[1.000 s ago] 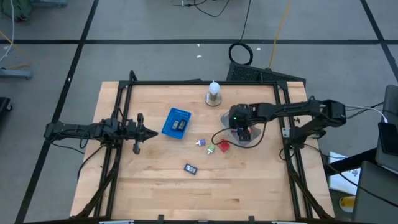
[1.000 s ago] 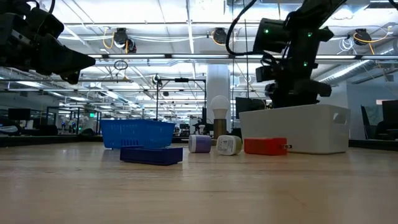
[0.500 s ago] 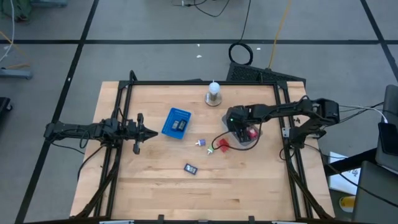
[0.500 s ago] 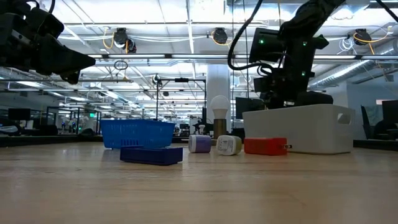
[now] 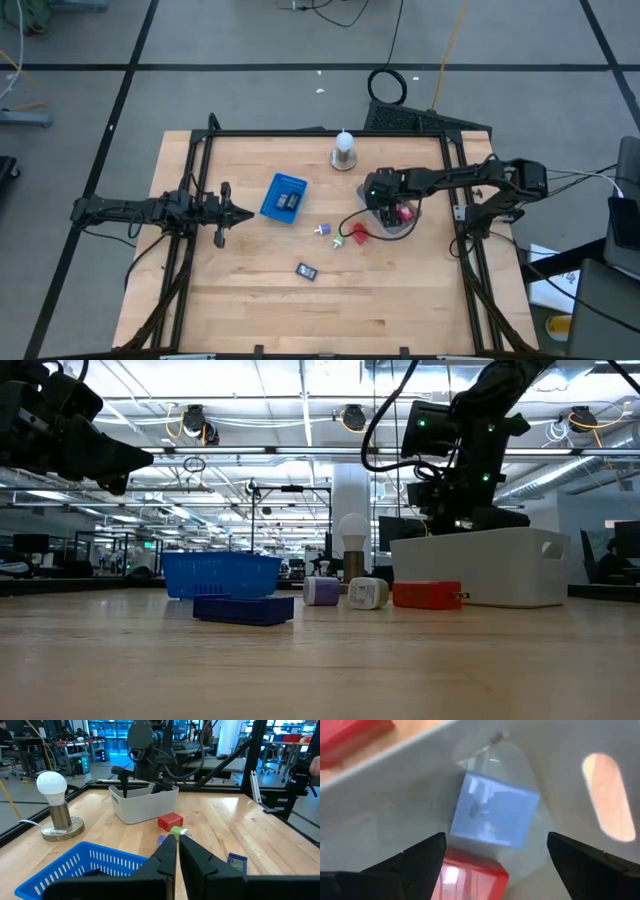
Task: Pick & Place Office items
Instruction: Put the green charger into the gray bin
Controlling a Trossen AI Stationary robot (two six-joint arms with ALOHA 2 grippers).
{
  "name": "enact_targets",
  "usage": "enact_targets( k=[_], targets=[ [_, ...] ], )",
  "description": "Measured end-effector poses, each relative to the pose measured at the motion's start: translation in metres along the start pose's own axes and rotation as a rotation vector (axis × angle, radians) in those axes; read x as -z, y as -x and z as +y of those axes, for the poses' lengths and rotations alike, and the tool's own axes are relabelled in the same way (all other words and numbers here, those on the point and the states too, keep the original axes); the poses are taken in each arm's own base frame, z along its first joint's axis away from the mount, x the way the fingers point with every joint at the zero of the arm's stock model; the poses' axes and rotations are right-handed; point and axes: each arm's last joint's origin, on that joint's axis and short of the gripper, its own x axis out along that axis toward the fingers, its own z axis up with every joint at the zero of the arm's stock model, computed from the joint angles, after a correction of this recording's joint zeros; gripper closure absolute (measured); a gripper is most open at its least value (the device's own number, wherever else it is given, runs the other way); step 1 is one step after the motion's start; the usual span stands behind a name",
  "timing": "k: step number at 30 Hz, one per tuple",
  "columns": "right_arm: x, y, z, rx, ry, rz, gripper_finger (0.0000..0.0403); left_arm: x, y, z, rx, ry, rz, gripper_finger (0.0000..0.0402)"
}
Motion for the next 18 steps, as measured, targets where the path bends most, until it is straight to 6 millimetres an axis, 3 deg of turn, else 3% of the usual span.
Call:
enact_targets(
  k=[5,9,18],
  targets=[
    [0.005,0.019,-0.001,0.034,-0.007,-0.023,0.0056,0.000,0.000,0.000,0.000,0.000,0.000,0.0380],
    [0.010,0.050,0.000,0.062,-0.036,-0.134,0.0065,0.000,0.000,0.000,0.001,0.000,0.000,0.0380],
    [0.024,0.150,0.012,-0.016,-0.117,-0.757,0.0112,0.000,0.000,0.000,0.000,0.003,0.000,0.0380]
  ],
)
